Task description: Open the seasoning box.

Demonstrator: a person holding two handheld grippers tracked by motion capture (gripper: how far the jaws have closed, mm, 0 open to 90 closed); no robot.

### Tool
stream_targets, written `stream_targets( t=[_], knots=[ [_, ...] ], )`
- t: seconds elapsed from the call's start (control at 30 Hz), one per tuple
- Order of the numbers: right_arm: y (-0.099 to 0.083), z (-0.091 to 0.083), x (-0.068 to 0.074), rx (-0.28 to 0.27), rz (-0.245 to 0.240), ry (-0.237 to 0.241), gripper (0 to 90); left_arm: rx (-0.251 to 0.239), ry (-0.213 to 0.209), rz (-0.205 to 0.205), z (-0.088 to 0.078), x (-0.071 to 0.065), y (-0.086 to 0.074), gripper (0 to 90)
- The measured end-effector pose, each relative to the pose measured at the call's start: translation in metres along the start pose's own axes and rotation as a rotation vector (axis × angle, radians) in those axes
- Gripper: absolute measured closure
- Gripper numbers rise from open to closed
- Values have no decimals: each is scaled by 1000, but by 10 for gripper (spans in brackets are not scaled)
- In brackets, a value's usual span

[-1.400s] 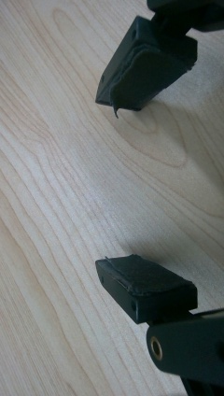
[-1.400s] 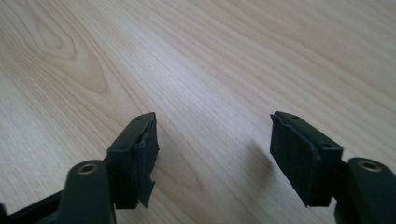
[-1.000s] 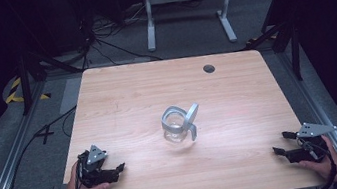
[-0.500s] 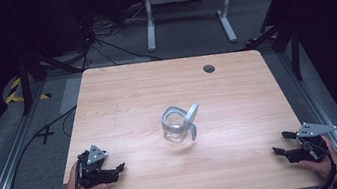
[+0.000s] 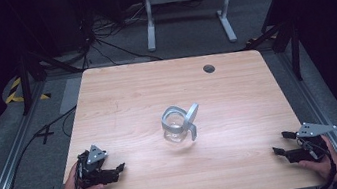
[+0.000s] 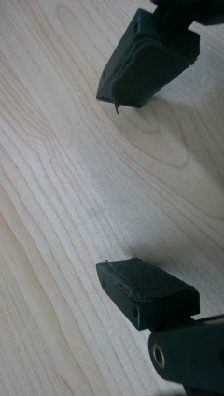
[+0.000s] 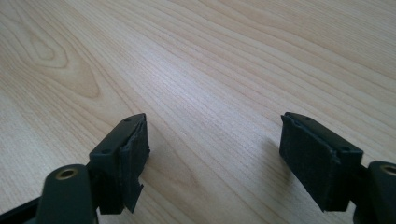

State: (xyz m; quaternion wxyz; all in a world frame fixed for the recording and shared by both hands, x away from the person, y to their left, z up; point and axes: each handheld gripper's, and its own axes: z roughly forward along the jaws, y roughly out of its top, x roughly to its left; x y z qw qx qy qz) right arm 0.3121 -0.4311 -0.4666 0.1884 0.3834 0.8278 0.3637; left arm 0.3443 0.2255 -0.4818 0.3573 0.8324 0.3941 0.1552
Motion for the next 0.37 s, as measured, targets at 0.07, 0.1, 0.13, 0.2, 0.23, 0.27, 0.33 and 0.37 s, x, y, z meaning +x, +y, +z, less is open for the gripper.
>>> stream_targets(
  t=[0.07,0.1,0.13,0.2,0.23,0.27,0.33,0.37],
  knots=[
    [0,0,0,0,0,0,239,6,-1,1,0,0,0,157],
    [0,0,0,0,0,0,239,9,-3,1,-1,0,0,157],
    [0,0,0,0,0,0,239,9,-3,1,-1,0,0,157],
    [0,0,0,0,0,0,241,0,4,-4,0,0,0,155],
    [0,0,0,-2,-3,0,249,6,7,-8,0,0,0,147],
    [0,0,0,-3,-5,1,253,5,9,-10,0,-1,0,144],
    [0,0,1,-3,-5,2,253,0,20,-8,0,-1,0,143],
    [0,0,0,-3,-4,2,253,0,23,-9,0,-1,0,143]
  ],
)
